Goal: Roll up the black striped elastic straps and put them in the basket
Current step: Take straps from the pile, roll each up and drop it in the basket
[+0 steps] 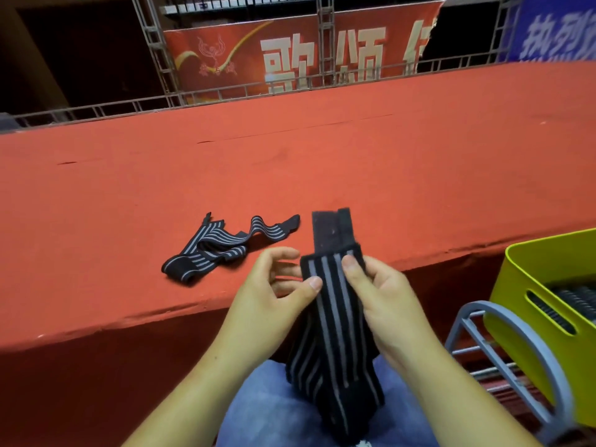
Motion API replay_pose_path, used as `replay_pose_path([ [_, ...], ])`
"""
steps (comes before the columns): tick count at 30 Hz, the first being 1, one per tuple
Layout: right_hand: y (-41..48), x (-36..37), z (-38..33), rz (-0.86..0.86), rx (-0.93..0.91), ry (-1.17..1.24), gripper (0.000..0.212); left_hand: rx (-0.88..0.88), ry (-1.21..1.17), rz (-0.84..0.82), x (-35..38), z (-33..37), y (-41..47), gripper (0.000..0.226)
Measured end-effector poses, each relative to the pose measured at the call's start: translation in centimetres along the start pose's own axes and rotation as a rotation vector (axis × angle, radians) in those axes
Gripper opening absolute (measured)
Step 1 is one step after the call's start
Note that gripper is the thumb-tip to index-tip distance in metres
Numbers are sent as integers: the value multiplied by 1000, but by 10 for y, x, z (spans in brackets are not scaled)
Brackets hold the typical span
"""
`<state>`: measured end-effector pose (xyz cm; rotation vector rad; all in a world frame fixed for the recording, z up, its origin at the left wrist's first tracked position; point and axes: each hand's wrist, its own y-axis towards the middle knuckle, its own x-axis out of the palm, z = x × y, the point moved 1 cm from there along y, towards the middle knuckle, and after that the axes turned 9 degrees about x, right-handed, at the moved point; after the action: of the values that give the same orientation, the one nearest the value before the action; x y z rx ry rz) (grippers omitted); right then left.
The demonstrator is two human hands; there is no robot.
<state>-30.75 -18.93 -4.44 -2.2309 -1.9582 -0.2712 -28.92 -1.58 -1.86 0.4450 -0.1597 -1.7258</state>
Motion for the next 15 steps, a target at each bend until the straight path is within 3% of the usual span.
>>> replay_pose_path([
  [3,17,0,-29,40,-49,43,26,48,100,20,7,-5,-4,33],
  [8,38,12,-69,40,-130,47,27,95,192,-335,22,-5,-9,31],
  [15,53,20,-95,41,-175,83,25,41,214,-463,26,-11,-14,25],
])
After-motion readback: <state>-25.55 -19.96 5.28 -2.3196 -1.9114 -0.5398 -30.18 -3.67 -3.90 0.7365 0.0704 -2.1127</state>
